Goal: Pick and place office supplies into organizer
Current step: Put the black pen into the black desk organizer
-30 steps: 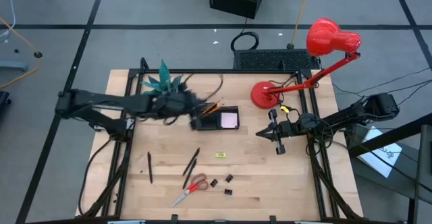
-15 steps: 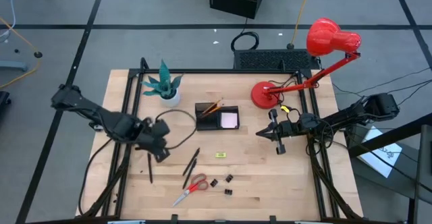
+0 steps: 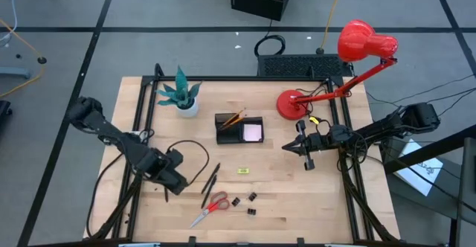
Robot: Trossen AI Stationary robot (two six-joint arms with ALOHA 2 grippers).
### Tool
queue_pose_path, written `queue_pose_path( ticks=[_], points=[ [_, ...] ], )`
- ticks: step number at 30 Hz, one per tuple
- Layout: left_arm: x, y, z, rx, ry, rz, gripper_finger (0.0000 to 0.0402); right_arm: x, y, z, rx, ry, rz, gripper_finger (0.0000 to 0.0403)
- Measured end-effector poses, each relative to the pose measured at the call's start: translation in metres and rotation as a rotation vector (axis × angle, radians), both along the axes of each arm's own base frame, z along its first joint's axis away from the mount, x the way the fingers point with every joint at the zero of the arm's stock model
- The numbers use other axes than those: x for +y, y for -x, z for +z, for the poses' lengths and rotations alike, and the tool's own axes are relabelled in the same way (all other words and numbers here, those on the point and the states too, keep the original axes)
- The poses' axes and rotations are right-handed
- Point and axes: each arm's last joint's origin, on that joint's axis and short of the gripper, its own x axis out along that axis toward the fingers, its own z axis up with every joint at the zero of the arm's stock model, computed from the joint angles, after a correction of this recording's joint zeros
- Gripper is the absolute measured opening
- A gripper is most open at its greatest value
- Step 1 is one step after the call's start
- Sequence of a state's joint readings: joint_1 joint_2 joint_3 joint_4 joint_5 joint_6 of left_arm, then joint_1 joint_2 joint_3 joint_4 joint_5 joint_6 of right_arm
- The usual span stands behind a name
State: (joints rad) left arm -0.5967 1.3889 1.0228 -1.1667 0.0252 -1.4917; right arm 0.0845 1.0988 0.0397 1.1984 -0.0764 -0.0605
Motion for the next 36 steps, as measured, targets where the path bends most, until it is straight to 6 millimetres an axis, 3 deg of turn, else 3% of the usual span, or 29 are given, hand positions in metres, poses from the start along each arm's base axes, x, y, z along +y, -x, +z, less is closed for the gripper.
queue_pose_path(
  ticks=[12,23,27,36],
  points=[
    [-0.025,-0.006,-0.037,0.198,-0.051,0.191,0.0082,0.0,0.0,0.0,0.002,0.002,0.002,0.0004],
    [-0.029,-0.001,-0.056,0.243,-0.135,0.379,0.0231,0.0,0.0,-0.001,0.007,0.004,0.002,0.0004],
    [-0.031,0.007,-0.069,0.206,-0.162,0.47,0.0261,0.0,0.0,-0.001,0.007,0.004,0.003,0.0004],
    [-0.028,0.015,-0.1,0.097,-0.119,0.551,0.0244,0.0,0.0,-0.001,0.007,0.004,0.003,0.0004]
  ],
)
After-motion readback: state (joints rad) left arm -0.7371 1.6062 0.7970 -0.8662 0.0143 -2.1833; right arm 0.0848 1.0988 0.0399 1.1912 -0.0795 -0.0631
